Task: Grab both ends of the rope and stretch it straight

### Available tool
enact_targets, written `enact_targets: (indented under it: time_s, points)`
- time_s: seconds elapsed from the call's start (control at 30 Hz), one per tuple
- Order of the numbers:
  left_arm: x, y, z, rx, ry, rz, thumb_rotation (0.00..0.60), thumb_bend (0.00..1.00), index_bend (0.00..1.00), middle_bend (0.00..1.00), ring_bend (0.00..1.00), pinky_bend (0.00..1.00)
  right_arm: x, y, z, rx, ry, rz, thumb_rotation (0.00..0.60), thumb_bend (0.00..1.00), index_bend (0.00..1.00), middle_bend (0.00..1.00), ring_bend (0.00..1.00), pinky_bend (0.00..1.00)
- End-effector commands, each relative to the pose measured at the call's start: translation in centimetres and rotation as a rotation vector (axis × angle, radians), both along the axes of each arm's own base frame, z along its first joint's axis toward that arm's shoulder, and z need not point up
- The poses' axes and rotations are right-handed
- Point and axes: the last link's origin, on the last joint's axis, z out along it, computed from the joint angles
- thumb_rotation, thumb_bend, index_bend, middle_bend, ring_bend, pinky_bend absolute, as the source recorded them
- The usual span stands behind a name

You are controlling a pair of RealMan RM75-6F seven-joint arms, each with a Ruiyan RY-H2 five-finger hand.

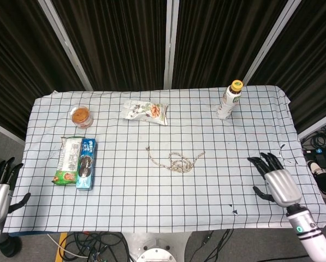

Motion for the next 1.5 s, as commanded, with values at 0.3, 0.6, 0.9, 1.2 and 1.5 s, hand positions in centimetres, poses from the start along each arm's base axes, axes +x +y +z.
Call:
enact_targets:
  time_s: [0.3, 0.6, 0.9, 1.2, 1.5]
  points:
    - [-0.5, 0.4, -0.2, -0.011, -0.006, 0.023, 0.600, 0.17, 0.16, 0.03, 0.00, 0.00, 6.8, -12.5, -10.2, 0.198, 0.099, 0.120, 0.600, 0.26, 0.38, 0.22, 0.00, 0.01]
    - [-1.1, 0.8, -0.1, -0.011, -0.008, 0.040, 0.600, 0.17, 0.16, 0.02, 0.00, 0.00, 7.5, -14.9, -15.3, 0.212, 0.151, 0.139, 0.600, 0.27, 0.45, 0.24, 0.00, 0.01]
    - [-1.1, 0.9, -0.1, -0.008, -0.013, 0.039, 0.600, 0.17, 0.16, 0.02, 0.00, 0.00, 7.2, -15.1, -16.4, 0.181, 0.159, 0.179, 0.600, 0.30, 0.49, 0.24, 0.00, 0.00]
    - [-1.1, 1.0, 0.0, -0.004, -0.017, 0.037, 0.600, 0.17, 0.16, 0.02, 0.00, 0.00, 6.4, -14.8, -16.5, 0.168, 0.163, 0.196, 0.600, 0.34, 0.50, 0.23, 0.00, 0.00]
    - [-1.3, 0.9, 0.0, -0.005, -0.020, 0.040, 0.600, 0.17, 0.16, 0.02, 0.00, 0.00, 6.1, -14.6, -16.8, 0.156, 0.174, 0.221, 0.600, 0.35, 0.50, 0.21, 0.00, 0.00]
